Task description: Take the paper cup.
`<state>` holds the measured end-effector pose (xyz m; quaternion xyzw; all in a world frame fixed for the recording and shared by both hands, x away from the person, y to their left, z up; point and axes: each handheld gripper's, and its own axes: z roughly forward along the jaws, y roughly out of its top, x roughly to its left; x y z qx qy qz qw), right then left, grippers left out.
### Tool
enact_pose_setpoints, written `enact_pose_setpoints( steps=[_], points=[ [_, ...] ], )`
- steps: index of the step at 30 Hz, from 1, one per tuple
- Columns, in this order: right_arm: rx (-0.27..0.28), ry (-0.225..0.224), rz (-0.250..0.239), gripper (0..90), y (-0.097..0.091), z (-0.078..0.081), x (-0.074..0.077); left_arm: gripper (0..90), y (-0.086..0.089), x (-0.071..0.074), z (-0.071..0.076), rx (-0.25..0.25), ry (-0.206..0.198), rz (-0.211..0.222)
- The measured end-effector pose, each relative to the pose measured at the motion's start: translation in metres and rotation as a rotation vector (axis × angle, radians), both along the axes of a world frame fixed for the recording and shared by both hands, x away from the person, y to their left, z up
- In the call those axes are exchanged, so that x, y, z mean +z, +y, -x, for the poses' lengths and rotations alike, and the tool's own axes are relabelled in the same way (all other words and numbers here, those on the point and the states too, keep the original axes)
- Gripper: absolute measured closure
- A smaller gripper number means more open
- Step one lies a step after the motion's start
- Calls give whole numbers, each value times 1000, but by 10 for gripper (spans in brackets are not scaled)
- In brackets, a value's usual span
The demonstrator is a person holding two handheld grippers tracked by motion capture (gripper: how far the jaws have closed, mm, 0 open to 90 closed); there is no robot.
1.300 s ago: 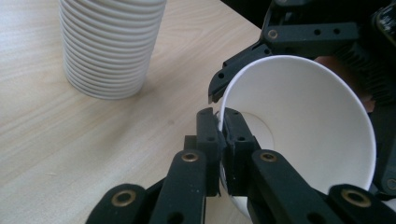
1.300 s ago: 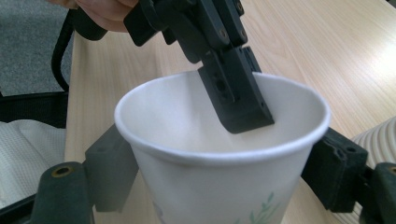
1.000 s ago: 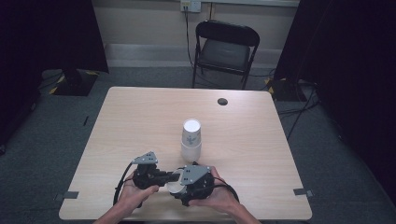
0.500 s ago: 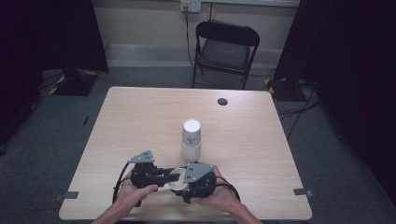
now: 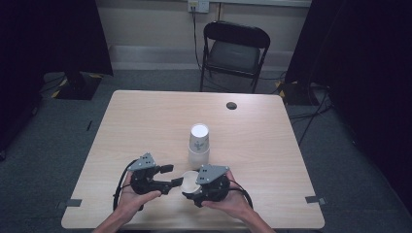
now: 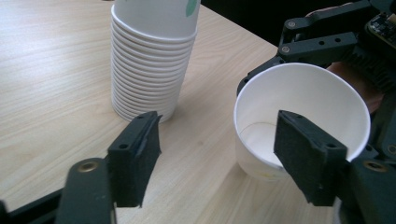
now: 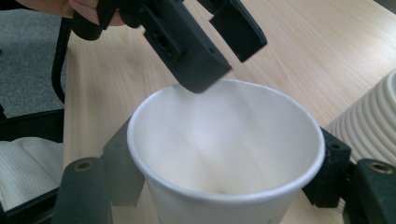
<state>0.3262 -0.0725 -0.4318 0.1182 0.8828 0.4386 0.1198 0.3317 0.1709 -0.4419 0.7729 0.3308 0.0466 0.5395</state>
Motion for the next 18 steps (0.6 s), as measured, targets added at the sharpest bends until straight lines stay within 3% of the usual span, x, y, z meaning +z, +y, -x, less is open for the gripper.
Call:
enact_pose_setpoints(
  steps=[5,11,18],
  points=[
    [-21,15,-14,291,-6,-4,1,263,5,2,-1,15,-13,-2],
    [-59,34,-37,295,-12,-8,3,197,12,-3,-5,77,-40,-64],
    [-119,50,-79,302,-25,-15,7,158,20,-5,-9,109,-47,-73]
  ],
)
